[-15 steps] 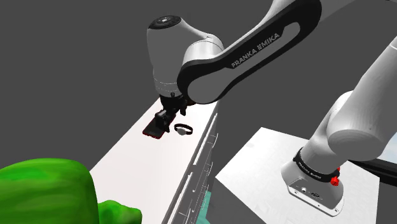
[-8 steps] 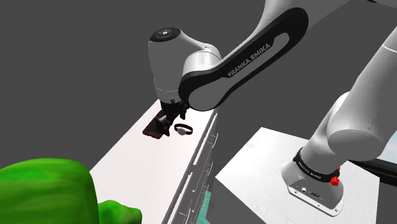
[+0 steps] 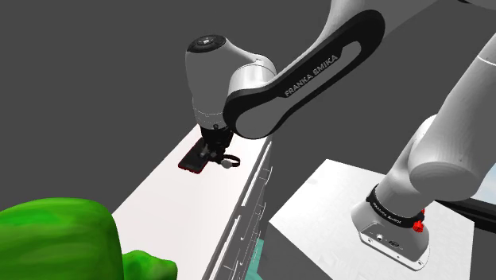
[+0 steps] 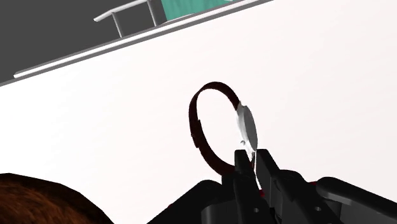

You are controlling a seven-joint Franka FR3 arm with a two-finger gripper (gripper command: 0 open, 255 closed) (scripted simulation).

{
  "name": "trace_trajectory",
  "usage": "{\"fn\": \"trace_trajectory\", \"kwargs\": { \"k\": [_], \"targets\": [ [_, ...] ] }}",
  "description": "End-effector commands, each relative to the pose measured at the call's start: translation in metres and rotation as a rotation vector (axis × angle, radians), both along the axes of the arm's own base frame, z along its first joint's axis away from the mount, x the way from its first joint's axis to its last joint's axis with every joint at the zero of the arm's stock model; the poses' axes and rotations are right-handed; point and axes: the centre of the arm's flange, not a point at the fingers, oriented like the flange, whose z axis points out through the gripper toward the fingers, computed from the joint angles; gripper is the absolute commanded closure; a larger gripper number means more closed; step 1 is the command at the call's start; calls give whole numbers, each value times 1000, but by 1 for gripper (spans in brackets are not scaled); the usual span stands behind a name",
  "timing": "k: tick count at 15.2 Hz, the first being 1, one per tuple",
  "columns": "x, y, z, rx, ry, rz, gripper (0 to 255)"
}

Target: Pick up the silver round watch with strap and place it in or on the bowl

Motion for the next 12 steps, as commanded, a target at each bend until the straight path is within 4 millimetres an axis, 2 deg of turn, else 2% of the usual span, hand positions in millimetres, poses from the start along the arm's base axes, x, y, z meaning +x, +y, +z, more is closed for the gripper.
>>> {"fn": "trace_trajectory", "kwargs": {
  "k": [1,6,12],
  "targets": [
    [0,0,0,0,0,0,255],
    [0,0,0,0,0,0,255],
    [0,0,32,0,0,0,255]
  ]
}}
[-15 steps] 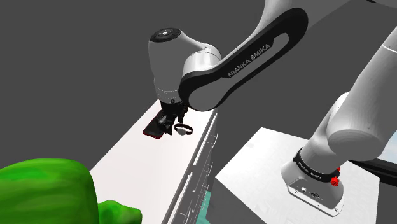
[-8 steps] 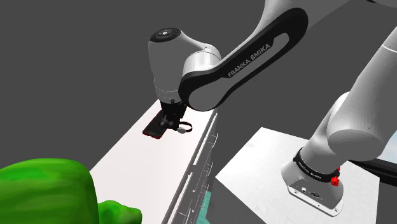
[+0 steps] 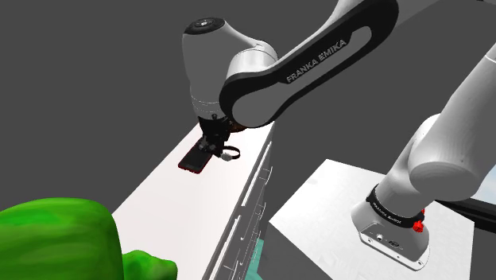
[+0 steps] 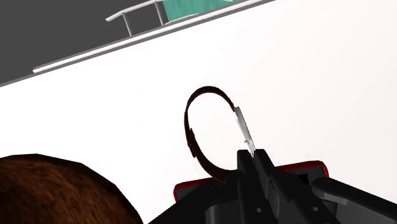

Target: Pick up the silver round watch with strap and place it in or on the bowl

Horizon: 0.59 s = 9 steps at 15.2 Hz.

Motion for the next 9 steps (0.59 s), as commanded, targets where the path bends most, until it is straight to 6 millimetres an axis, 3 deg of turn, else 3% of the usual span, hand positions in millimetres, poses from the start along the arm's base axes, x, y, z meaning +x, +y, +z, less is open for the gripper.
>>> {"fn": "trace_trajectory", "kwargs": {
  "k": [1,9],
  "targets": [
    [-1,0,10,0,1,0,255],
    [-1,0,52,0,1,0,255]
  ]
}}
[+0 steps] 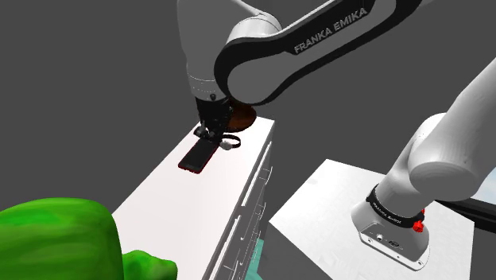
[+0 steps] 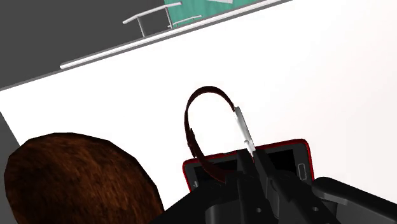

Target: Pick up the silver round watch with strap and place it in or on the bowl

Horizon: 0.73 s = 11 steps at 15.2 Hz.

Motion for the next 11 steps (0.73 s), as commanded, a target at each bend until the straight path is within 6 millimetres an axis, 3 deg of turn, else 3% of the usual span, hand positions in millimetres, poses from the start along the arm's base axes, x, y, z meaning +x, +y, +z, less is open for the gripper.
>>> {"fn": "trace_trajectory", "kwargs": {
  "k": [1,9,11],
  "targets": [
    [0,0,10,0,1,0,255],
    [0,0,49,0,1,0,255],
    [20,-17,51,0,1,0,255]
  ]
}}
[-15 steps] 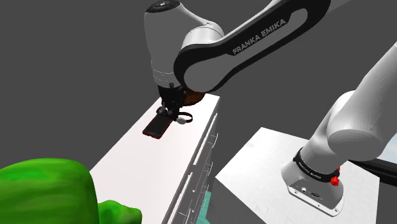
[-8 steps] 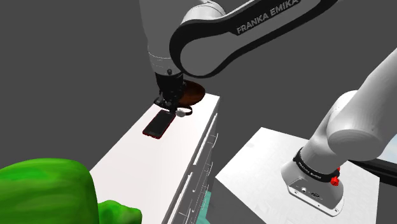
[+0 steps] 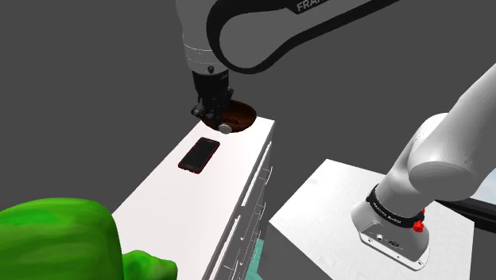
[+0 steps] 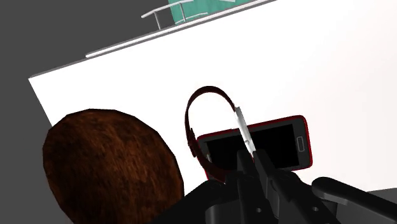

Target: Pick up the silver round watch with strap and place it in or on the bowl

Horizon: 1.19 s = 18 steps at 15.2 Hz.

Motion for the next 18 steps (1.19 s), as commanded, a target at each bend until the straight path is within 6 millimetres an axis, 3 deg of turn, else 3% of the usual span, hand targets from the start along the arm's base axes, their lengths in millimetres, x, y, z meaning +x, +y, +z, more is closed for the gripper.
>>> {"fn": "trace_trajectory", "kwargs": {
  "k": [1,14,18],
  "targets": [
    [18,-16,4,0,0,0,255],
    [148,-127,19,0,0,0,255],
    [148,-127,-3,0,0,0,255]
  ]
}}
